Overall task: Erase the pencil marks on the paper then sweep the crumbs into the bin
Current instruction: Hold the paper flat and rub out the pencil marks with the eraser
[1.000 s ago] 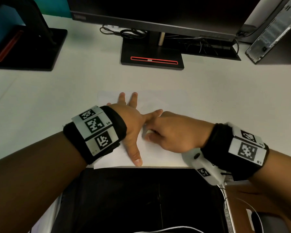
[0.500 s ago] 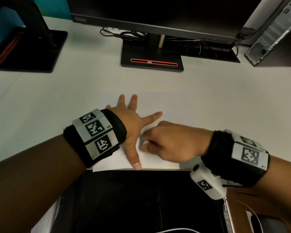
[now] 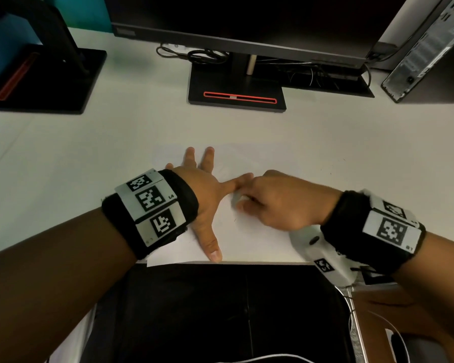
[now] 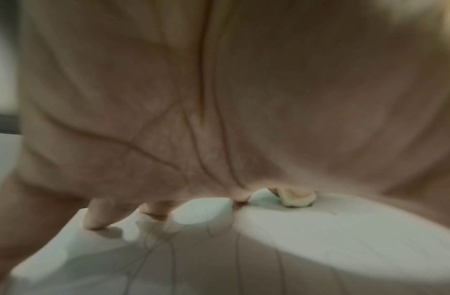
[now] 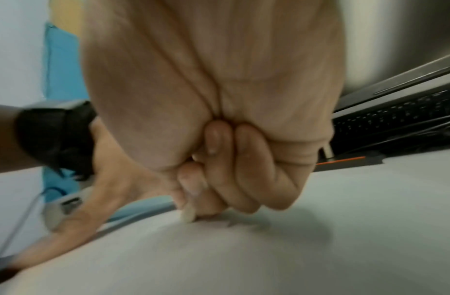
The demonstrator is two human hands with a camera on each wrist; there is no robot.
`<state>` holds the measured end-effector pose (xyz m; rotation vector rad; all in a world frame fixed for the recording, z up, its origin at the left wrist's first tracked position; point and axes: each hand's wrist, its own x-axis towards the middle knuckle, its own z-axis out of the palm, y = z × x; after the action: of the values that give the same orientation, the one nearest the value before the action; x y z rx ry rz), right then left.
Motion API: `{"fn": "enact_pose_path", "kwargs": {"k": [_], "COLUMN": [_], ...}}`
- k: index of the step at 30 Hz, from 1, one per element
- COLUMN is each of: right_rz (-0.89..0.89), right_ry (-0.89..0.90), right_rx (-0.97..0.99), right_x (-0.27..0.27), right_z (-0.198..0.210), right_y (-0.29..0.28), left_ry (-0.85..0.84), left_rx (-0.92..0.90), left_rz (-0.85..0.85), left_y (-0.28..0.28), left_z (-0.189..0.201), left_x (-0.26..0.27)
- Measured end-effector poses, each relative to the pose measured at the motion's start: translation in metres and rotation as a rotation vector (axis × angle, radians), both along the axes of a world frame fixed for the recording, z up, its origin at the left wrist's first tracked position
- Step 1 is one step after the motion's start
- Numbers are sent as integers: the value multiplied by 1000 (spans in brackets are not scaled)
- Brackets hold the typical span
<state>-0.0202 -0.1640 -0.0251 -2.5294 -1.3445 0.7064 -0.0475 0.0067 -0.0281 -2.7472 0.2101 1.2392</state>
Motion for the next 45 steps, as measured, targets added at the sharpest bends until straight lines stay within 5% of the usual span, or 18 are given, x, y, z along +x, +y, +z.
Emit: {"fn": "enact_pose_path", "kwargs": {"k": [6, 11, 17, 23, 25, 28, 31, 33, 37, 39, 42, 45], "right_rz": [34, -237, -808, -867, -1036, -1336, -1340, -1257, -1091, -1162, -1443, -1493], "right_ry": [72, 14, 911, 1528, 1541, 1295, 1156, 1270, 1470, 1488, 1257, 1040], "right_rx": [-39, -16, 617, 738, 820, 1276, 1566, 1478, 953, 909, 1360, 1687], "right_x": [-9, 21, -27, -79, -63, -25, -15, -33, -74, -63, -21, -10], "right_z": [-5, -4, 5, -15, -26, -25, -14, -11, -28, -32, -27, -14], "right_y": [-5, -27, -30, -12, -20, -45, -61, -49, -15, -18, -51, -78], "left_ry": [6, 10, 3, -54, -72, -100, -128, -147, -145, -133, -128, -119], "left_rx": [-16, -19, -16, 2, -36, -141, -207, -220, -212, -200, -183, -155], "left_rz": [-7, -4, 4, -22, 2, 50, 83, 92, 84, 89, 80, 75], "left_y": [1, 1, 6, 7, 10, 19, 27, 31, 33, 32, 33, 32], "left_z": [0, 2, 12, 7, 6, 5, 1, -2, -4, -3, -2, -2], "left_x": [-1, -1, 8, 8, 4, -4, -12, -15, -16, -17, -18, -17]}}
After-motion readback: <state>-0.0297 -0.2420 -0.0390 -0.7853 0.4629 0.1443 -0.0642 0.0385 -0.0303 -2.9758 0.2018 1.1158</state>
